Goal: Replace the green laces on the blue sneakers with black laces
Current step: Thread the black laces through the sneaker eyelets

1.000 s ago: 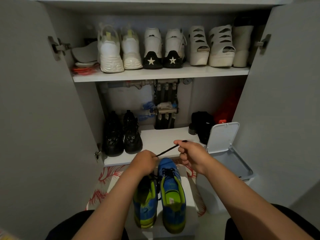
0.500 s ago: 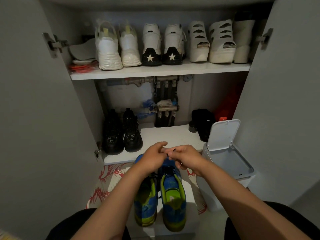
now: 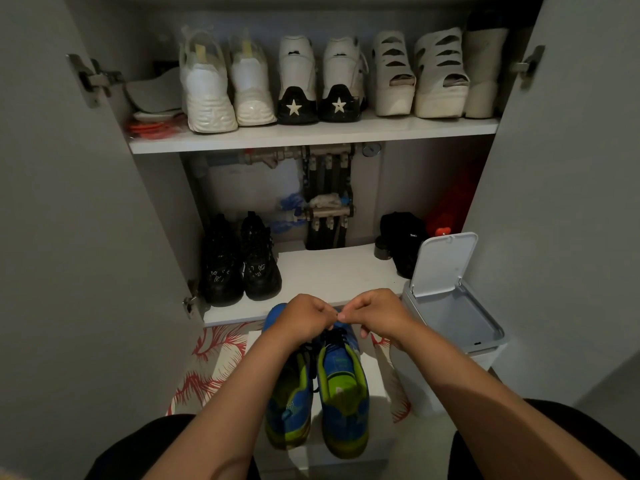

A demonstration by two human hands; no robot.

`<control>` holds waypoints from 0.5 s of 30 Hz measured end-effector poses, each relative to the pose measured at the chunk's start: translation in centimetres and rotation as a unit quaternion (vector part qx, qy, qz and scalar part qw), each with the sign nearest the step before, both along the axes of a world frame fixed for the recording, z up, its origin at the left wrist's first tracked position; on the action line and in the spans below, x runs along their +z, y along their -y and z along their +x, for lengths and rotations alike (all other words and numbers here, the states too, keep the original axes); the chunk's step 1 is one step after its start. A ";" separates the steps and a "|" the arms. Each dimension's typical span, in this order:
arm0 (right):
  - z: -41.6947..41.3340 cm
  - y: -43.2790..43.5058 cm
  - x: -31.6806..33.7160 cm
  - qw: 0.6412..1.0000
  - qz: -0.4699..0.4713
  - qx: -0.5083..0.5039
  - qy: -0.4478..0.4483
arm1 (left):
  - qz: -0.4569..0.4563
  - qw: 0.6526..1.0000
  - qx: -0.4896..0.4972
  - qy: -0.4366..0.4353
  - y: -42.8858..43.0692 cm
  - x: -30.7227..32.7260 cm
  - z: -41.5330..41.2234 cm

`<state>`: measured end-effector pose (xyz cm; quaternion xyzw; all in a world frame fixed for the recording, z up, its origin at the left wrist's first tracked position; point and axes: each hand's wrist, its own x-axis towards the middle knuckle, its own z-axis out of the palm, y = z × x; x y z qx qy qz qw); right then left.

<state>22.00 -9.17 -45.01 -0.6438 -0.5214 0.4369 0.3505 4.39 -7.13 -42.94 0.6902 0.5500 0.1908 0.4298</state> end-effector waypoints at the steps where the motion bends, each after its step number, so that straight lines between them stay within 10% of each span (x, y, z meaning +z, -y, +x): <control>1: 0.1 -0.1 -0.4 1.000 -0.005 -0.003 0.011 | 0.005 1.000 0.009 -0.012 0.0 -0.1 -0.1; 9: 0.1 0.3 -3.2 0.964 -0.148 0.095 0.199 | 0.058 0.987 -0.023 -0.148 0.3 -2.1 -0.1; 15: 0.5 -0.2 -3.4 0.962 -0.212 0.065 0.160 | 0.074 0.987 -0.045 -0.137 0.4 -4.4 0.7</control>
